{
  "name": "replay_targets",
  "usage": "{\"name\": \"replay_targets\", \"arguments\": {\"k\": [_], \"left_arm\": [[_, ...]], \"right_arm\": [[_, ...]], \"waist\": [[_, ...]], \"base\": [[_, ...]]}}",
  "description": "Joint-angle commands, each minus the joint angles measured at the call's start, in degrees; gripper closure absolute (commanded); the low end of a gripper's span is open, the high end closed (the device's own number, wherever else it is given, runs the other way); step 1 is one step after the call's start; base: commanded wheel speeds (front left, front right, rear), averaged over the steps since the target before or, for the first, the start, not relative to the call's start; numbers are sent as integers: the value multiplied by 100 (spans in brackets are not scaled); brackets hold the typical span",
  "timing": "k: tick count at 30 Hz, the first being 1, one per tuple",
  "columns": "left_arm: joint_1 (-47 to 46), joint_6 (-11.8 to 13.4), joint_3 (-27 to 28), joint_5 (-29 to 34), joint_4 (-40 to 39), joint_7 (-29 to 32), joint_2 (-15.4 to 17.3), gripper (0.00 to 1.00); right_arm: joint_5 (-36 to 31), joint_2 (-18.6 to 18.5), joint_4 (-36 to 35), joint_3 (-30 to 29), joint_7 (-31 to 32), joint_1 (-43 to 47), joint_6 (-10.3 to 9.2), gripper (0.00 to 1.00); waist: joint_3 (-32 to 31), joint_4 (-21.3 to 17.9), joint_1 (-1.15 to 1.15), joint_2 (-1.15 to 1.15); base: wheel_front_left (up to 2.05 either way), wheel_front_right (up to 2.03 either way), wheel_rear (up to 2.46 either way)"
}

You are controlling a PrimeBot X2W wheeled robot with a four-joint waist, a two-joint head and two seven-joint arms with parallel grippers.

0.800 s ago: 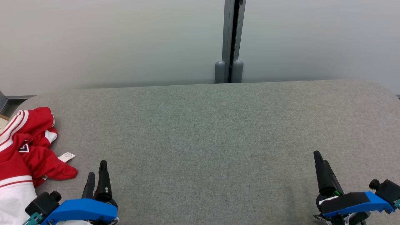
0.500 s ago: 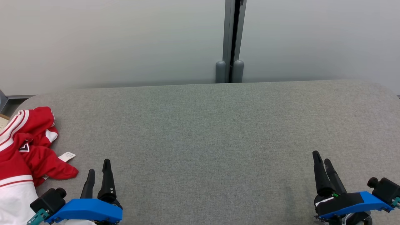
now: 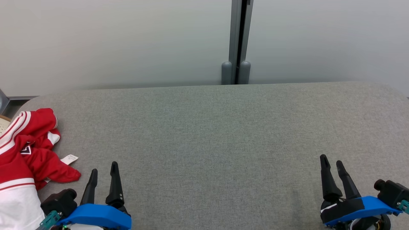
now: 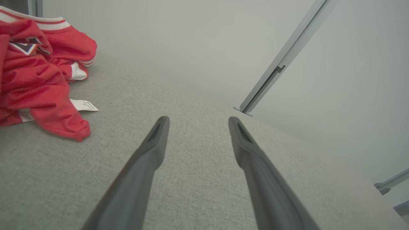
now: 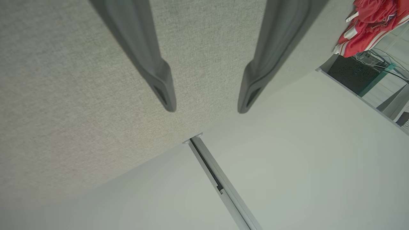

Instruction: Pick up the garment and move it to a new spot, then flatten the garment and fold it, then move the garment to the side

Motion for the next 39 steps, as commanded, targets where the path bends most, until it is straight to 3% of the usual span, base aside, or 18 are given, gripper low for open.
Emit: {"name": "replay_targets", "arguments": {"k": [1, 26, 39], "left_arm": [[-44, 35, -46, 183, -69, -67, 66, 0], [5, 34, -418, 1412, 38, -409, 249, 0], [126, 171, -500, 1806, 159, -553, 242, 0]], "right_arm": [[-175, -43, -45, -15, -58, -91, 9, 0], [-1466, -56, 35, 14, -197, -88, 12, 0], [-2222, -61, -89, 97, -241, 0, 13, 0]], "waist": [[-2, 4, 0, 0], [-18, 13, 0, 0], [-88, 15, 0, 0]], "base": [[0, 0, 0], [0, 0, 0], [0, 0, 0]]}}
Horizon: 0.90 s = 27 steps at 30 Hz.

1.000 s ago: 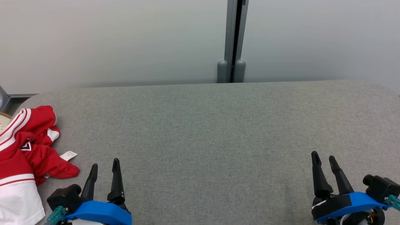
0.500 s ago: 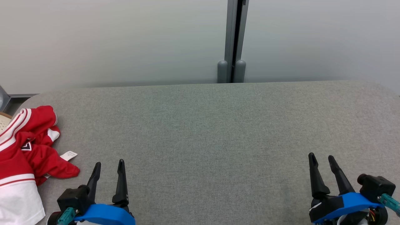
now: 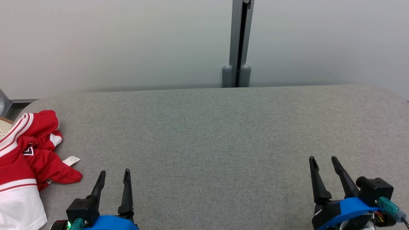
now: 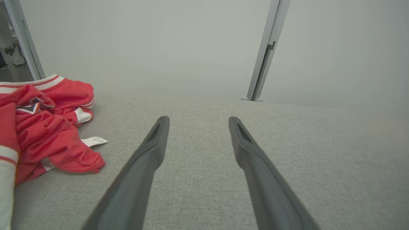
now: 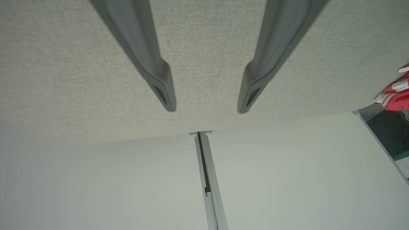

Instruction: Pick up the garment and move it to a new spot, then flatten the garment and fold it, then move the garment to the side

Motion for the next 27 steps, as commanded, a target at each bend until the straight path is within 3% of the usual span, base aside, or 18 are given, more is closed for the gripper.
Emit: {"name": "replay_targets", "arguments": {"k": [1, 23, 27], "left_arm": [[35, 25, -5, 65, -12, -48, 15, 0], [168, 206, -117, 542, -7, -194, 60, 0], [150, 192, -92, 406, -4, -157, 11, 0]], "right_arm": [[-106, -43, -52, 11, -43, 11, 11, 0], [-947, -49, -109, -42, -87, 164, 14, 0], [-875, -49, -109, -51, -98, 177, 9, 0]], "waist": [[-6, 6, 0, 0], [-45, 26, 0, 0], [-34, 31, 0, 0]], "base": [[0, 0, 0], [0, 0, 0], [0, 0, 0]]}}
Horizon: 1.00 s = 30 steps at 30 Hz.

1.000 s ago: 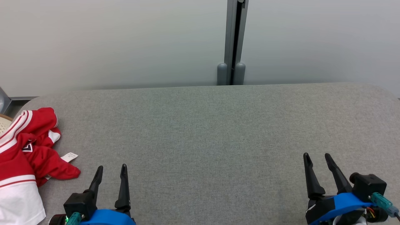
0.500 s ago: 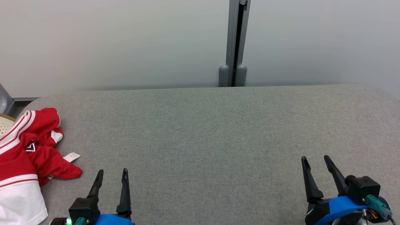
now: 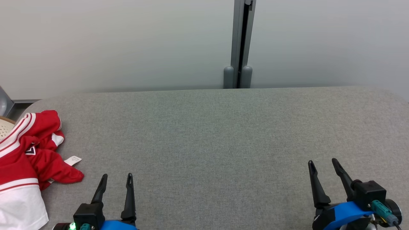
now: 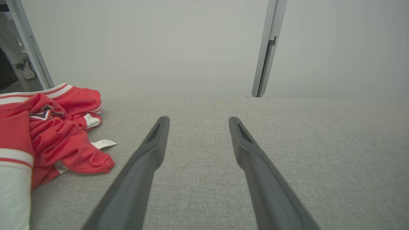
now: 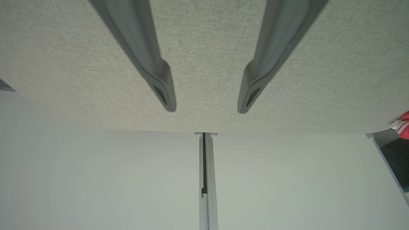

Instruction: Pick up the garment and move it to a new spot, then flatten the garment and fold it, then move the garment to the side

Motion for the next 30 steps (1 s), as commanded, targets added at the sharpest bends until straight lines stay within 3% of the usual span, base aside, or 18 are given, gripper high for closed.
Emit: {"name": "replay_targets", "arguments": {"k": [1, 10, 16, 30], "left_arm": [[34, 22, 23, -28, -13, -4, -7, 0], [50, 38, 29, -179, -41, 73, -18, 0], [-40, 54, 32, -239, -32, 96, -29, 0], [180, 263, 198, -264, -186, 145, 176, 0]], "right_arm": [[7, -38, -19, -12, -39, 65, 3, 0], [100, -37, -1, -47, -164, 46, 3, 0], [78, -33, -40, -42, -227, 75, 3, 0], [218, -33, -111, 68, -283, 123, 3, 0]], "waist": [[6, 1, 0, 0], [33, 2, 0, 0], [34, 226, 0, 0], [-80, 1756, 0, 0]], "base": [[0, 0, 0], [0, 0, 0], [0, 0, 0], [0, 0, 0]]}}
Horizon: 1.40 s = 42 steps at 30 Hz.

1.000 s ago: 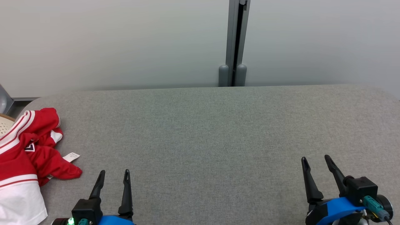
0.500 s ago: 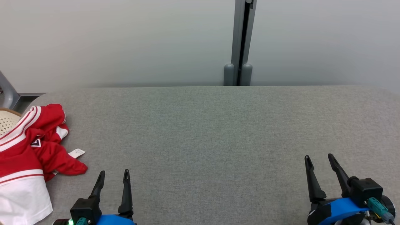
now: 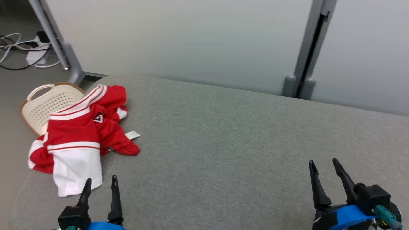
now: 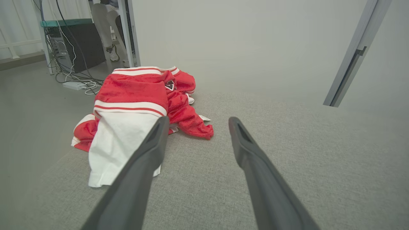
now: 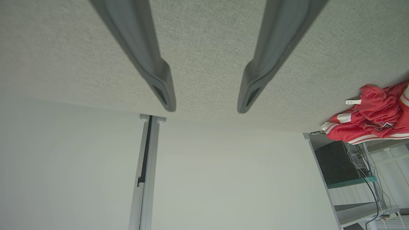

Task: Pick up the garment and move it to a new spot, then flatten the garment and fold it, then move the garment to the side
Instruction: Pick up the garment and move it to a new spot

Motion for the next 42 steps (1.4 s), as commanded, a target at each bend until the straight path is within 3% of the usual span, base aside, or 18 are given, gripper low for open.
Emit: {"name": "replay_targets", "arguments": {"k": [1, 4, 10, 23, 30, 33, 38, 42], "left_arm": [[68, 20, 13, 19, -40, 12, 19, 0], [188, 50, 47, 17, -193, 79, 139, 0], [325, 133, 17, 41, -395, 189, 186, 0], [658, 361, 215, -90, -814, 77, 231, 0], [461, 161, 337, -402, -1048, 181, 294, 0], [238, 19, 453, -684, -1329, 602, 450, 0], [-597, -182, 665, -1169, -1711, 1885, 967, 0], [-1352, -264, 970, -1615, -1555, 2668, 1359, 0]], "right_arm": [[19, -27, -11, 13, -30, 21, 3, 0], [89, -25, -5, 51, -70, 51, 3, 0], [159, -27, 54, 122, -94, 61, 3, 0], [108, -28, 279, 662, -62, -440, 2, 0], [177, -28, 386, 674, -97, -425, 3, 0], [131, -29, 357, 584, -111, -355, 3, 0], [50, -27, 230, 431, -78, -238, 2, 0], [-59, -29, 16, 467, 49, -274, 2, 0]], "waist": [[-47, 381, 0, 0], [-80, 874, 0, 0], [-107, 1402, 0, 0], [152, 1586, 0, 0], [174, 1574, 0, 0], [193, 1559, 0, 0], [293, 1530, 0, 0], [589, 1220, 0, 0]], "base": [[0, 0, 0], [0, 0, 0], [0, 0, 0], [0, 0, 0], [0, 0, 0], [0, 0, 0], [0, 0, 0], [0, 0, 0]]}}
